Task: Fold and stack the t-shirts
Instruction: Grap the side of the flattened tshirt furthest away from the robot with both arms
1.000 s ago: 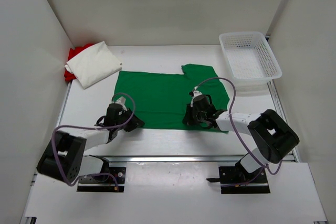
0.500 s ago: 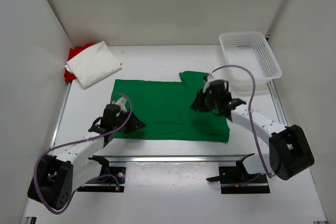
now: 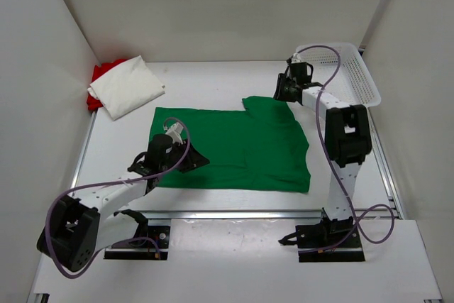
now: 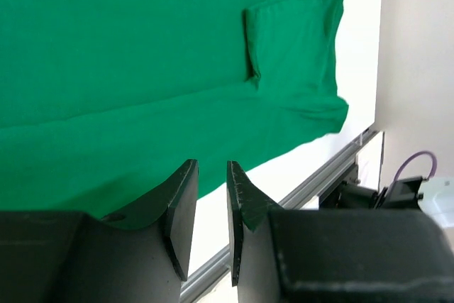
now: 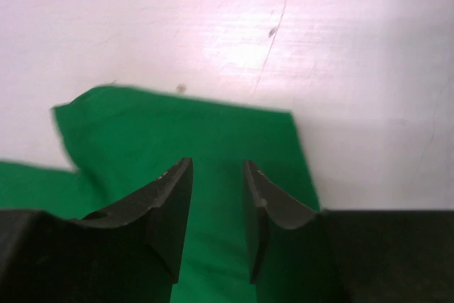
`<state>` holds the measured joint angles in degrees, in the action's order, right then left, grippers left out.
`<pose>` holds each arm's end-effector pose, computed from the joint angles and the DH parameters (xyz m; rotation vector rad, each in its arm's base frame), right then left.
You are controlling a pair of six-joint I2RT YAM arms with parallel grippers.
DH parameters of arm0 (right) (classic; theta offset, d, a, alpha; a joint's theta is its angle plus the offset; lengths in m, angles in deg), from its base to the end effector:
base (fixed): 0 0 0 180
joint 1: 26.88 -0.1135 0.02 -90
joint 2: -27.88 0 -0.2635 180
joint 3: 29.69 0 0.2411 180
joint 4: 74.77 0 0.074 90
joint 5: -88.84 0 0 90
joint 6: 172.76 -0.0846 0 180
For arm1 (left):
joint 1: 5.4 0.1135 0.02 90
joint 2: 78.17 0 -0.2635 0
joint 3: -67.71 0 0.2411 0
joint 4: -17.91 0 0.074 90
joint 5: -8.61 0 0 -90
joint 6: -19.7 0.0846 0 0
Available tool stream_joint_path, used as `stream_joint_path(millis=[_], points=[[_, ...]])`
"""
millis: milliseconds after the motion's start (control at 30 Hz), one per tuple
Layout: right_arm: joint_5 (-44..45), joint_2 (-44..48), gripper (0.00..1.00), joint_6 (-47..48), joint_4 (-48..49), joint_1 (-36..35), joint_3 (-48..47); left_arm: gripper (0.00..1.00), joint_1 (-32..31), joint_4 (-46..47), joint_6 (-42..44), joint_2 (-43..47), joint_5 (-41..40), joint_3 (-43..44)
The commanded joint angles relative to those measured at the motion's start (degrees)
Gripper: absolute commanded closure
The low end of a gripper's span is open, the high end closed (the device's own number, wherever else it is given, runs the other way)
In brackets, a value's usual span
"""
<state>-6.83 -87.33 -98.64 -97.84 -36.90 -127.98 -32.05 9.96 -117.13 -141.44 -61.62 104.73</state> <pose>0.4753 0.0925 0.1801 0.0642 2.2881 0.3496 0.2059 -0.1354 0.1559 -0.1971 2.3376 -1.0661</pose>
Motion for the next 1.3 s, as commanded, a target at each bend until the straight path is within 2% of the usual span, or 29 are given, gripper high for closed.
stream_joint_path(millis=[0,133,333,433,500,533,567,667,767,867,1067,1133,1167,1267], points=[[5.5,-5.6,0.67,3.7,-5.3,0.5,-10.1,0.67,-1.9,1.9,1.0,-1.1,-0.2,0.0],[7.3,-12.2,0.58,4.4,-11.6,1.5,-19.5,0.67,-3.2,4.6,-0.3,-3.8,1.5,-0.5],[11.4,-17.1,0.54,5.3,-16.7,0.4,-24.1,0.68,-3.8,6.5,-0.7,-6.2,2.1,-0.2],[6.0,-18.8,0.57,4.2,-20.0,1.5,-25.9,0.68,-3.8,6.6,-0.5,-6.7,1.9,0.3],[3.8,-17.9,0.72,3.8,-19.6,1.4,-24.9,0.67,-3.1,6.5,-0.7,-6.6,2.6,0.1],[2.1,-16.1,0.79,3.4,-19.0,1.3,-22.1,0.67,-3.1,6.7,-0.7,-6.5,2.2,0.0],[0.5,-13.9,0.8,2.5,-17.1,1.3,-19.9,0.67,-2.9,6.6,-0.5,-5.9,1.9,-0.1],[-0.9,-8.1,0.98,1.8,-12.4,1.3,-14.7,0.67,-2.8,6.3,-0.6,-6.0,1.4,-0.2],[0.2,-1.6,1.0,2.5,-9.1,-0.1,-9.2,0.67,-3.2,6.3,-0.4,-5.5,1.1,-0.1],[2.7,7.3,1.0,3.7,-4.2,-2.9,1.5,0.67,-2.9,6.9,-1.0,-5.4,0.9,-0.9],[5.0,23.3,0.92,0.5,8.4,-9.9,27.0,0.67,-0.9,7.9,-1.2,-6.2,1.3,-0.6],[2.6,26.7,0.79,-1.4,11.2,-11.9,35.2,0.67,-1.2,8.3,-1.8,-6.0,1.9,-0.2],[2.6,27.8,0.71,-1.9,11.3,-12.6,36.2,0.67,-1.0,7.8,-1.7,-6.3,1.6,0.0],[1.6,29.3,0.65,-2.5,8.7,-10.6,37.2,0.67,-0.4,7.0,-1.1,-5.5,1.4,0.6]])
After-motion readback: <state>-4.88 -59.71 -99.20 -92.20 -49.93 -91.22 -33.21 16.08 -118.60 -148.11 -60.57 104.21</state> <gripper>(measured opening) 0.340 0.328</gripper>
